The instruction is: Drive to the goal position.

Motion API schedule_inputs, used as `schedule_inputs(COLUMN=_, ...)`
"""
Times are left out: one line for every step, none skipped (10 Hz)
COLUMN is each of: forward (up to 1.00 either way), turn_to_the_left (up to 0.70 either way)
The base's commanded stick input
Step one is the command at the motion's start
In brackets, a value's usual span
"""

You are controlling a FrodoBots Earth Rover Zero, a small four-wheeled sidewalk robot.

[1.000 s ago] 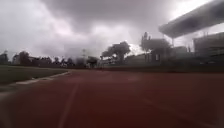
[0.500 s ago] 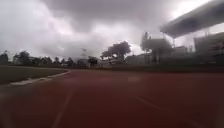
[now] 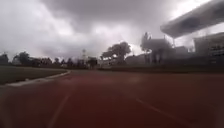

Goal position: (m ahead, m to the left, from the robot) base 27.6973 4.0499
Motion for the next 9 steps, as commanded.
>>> schedule_inputs(forward=0.50, turn_to_the_left=0.00)
schedule_inputs(forward=0.50, turn_to_the_left=0.00)
schedule_inputs(forward=0.50, turn_to_the_left=0.00)
schedule_inputs(forward=0.50, turn_to_the_left=0.00)
schedule_inputs(forward=0.50, turn_to_the_left=0.00)
schedule_inputs(forward=0.50, turn_to_the_left=0.00)
schedule_inputs(forward=0.50, turn_to_the_left=0.00)
schedule_inputs(forward=0.50, turn_to_the_left=-0.10)
schedule_inputs(forward=0.50, turn_to_the_left=-0.23)
